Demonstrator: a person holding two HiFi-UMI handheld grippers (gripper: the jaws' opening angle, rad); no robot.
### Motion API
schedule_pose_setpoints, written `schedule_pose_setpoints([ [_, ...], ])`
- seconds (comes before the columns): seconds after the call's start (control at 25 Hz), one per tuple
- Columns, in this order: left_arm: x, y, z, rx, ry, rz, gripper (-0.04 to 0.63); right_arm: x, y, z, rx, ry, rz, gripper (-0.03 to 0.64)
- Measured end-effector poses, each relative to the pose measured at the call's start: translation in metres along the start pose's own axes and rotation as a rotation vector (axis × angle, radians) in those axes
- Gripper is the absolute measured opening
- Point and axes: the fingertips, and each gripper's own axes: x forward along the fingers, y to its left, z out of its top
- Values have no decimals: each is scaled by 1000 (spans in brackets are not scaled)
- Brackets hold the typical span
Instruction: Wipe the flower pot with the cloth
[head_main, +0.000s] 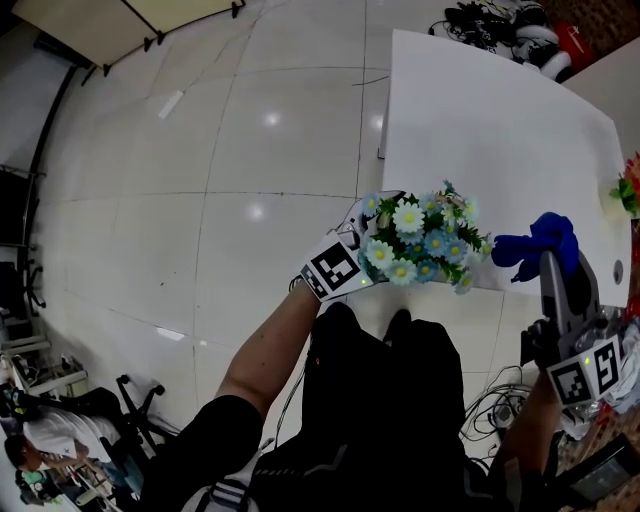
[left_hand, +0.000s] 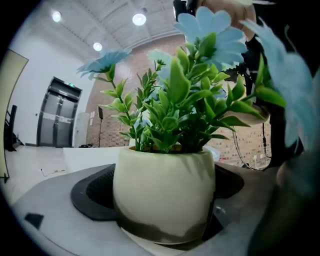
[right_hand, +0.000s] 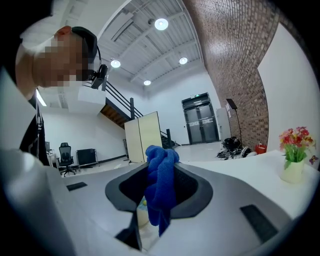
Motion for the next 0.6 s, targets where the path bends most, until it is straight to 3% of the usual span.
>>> schedule_pose_setpoints([
  [0.32,-21,-16,-1,-2,38,-18,558,10,8,9,31,29,49,103],
  [0.6,-10,-17,-1,18,-19,-45,581,19,10,-9,48,39,62,103],
])
